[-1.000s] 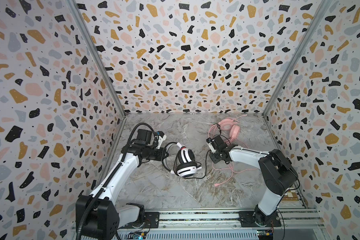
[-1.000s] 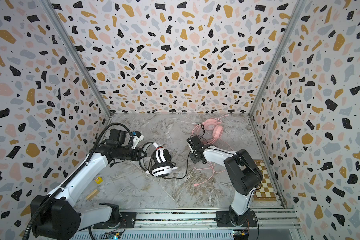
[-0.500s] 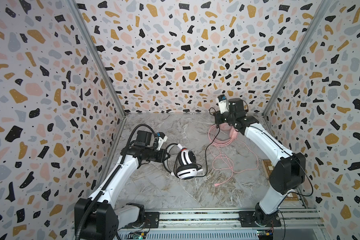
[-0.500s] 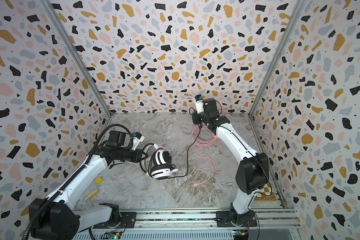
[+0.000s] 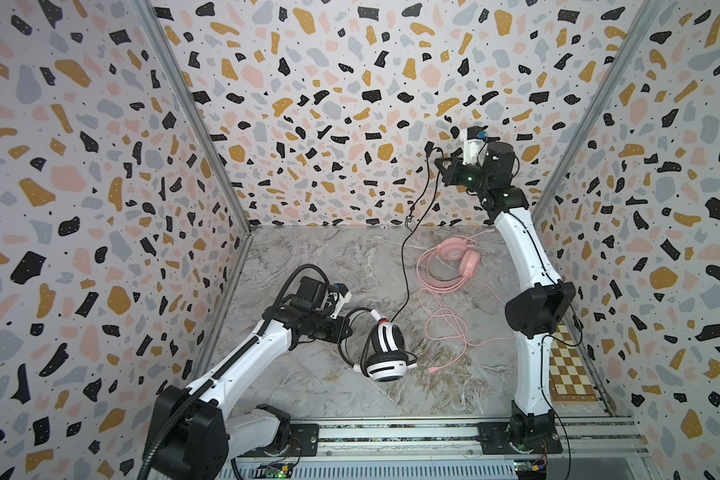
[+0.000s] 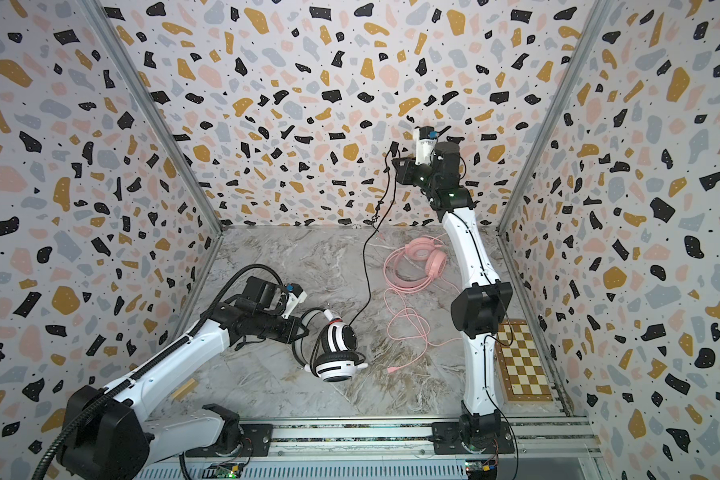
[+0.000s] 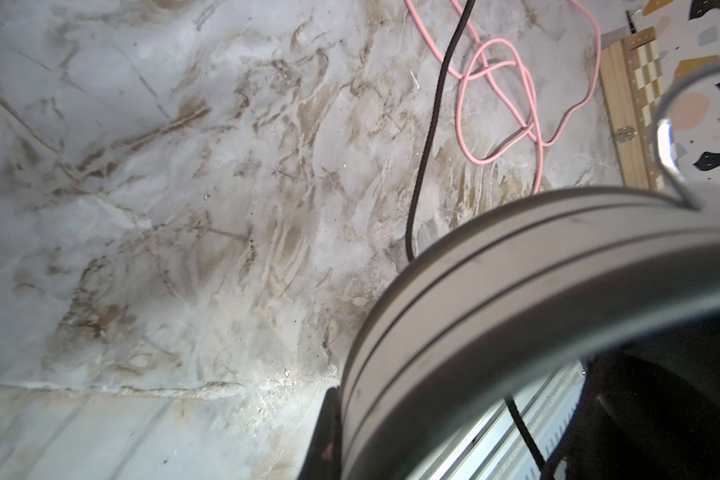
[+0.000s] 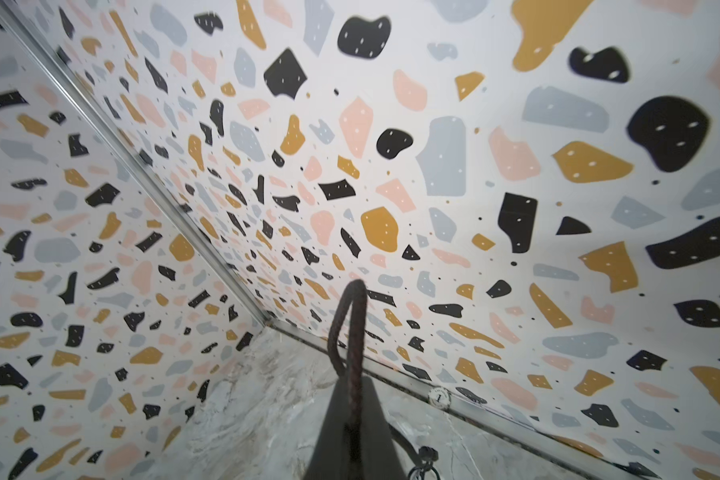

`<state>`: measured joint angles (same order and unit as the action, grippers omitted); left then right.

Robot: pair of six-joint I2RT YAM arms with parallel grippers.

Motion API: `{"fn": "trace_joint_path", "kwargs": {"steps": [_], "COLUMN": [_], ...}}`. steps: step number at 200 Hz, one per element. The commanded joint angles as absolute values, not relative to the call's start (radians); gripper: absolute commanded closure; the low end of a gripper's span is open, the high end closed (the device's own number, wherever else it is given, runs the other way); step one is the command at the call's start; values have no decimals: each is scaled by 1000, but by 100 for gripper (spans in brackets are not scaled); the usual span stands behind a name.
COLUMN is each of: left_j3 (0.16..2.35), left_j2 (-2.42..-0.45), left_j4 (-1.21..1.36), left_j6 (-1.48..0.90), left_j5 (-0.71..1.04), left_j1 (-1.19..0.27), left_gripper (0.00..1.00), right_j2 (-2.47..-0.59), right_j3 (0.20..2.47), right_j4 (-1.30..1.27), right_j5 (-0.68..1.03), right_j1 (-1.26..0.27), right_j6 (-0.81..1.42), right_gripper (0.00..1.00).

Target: Wrap the headphones

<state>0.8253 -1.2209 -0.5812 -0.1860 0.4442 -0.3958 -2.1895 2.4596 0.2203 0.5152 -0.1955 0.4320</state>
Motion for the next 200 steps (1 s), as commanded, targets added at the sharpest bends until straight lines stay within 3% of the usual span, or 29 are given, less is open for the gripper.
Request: {"fn": "trace_joint_path", "kwargs": {"steps": [1, 29, 104, 200], "left_j3": [821, 854, 957, 1024], "left_j2": [-1270, -1365, -1503, -1612], "left_j4": [-490, -491, -515, -548], "left_j6": [-256, -263, -293, -320], "left_j5": [382, 296, 138, -11], "left_j1": [-419, -460, -610, -614], "left_gripper": [100, 100, 100, 100], "right_j2": [-2089, -2105, -2071, -1967], "right_j3": [2446, 2544, 2539, 2529], "right_j4": [48, 4, -234, -296], "right_j5": [586, 633, 637, 688], "right_j1": [-181, -169, -146, -141], "right_j6": [517, 560, 659, 708], "right_gripper": [100, 100, 100, 100]}}
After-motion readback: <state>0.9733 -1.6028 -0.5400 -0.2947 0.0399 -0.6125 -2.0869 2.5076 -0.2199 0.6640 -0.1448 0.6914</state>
